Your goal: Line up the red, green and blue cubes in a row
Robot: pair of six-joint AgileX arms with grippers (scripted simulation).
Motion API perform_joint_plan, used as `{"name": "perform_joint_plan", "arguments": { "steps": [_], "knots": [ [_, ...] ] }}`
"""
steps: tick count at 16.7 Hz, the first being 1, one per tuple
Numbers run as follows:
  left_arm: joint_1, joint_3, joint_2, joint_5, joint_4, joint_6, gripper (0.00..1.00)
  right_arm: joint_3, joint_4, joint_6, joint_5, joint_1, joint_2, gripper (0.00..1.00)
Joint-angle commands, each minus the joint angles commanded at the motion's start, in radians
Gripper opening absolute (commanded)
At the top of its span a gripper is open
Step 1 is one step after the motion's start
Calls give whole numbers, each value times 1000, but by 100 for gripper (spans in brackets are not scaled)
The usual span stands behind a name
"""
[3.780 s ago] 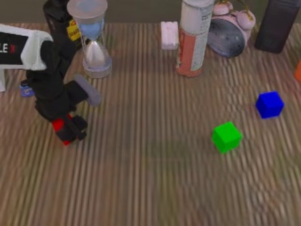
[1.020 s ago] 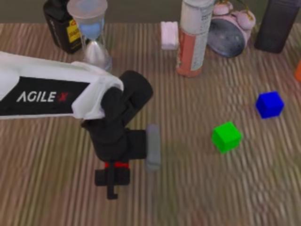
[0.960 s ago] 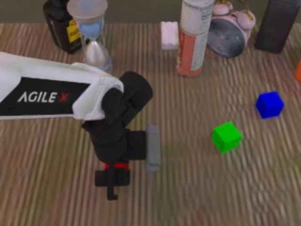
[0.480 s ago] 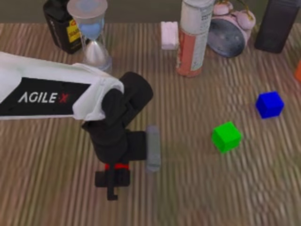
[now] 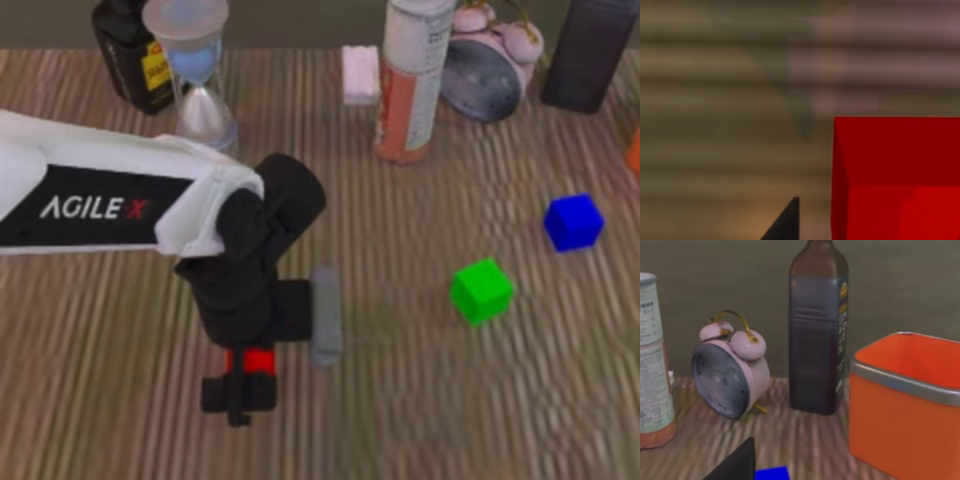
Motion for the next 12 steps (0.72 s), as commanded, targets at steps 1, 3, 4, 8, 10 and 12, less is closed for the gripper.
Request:
{"name": "perform_joint_plan", "arguments": {
  "steps": [1,3,4,8,10,12],
  "knots": [
    [0,0,0,0,0,0,100,0,0,0,0,0,0,100],
    [0,0,0,0,0,0,100,0,0,0,0,0,0,100],
    [0,0,0,0,0,0,100,0,0,0,0,0,0,100],
    [0,0,0,0,0,0,100,0,0,0,0,0,0,100],
    [1,3,-2,0,-4,1,100,0,0,0,0,0,0,100],
    [3,30,-18,0,-42,3,100,0,0,0,0,0,0,100]
  ]
}}
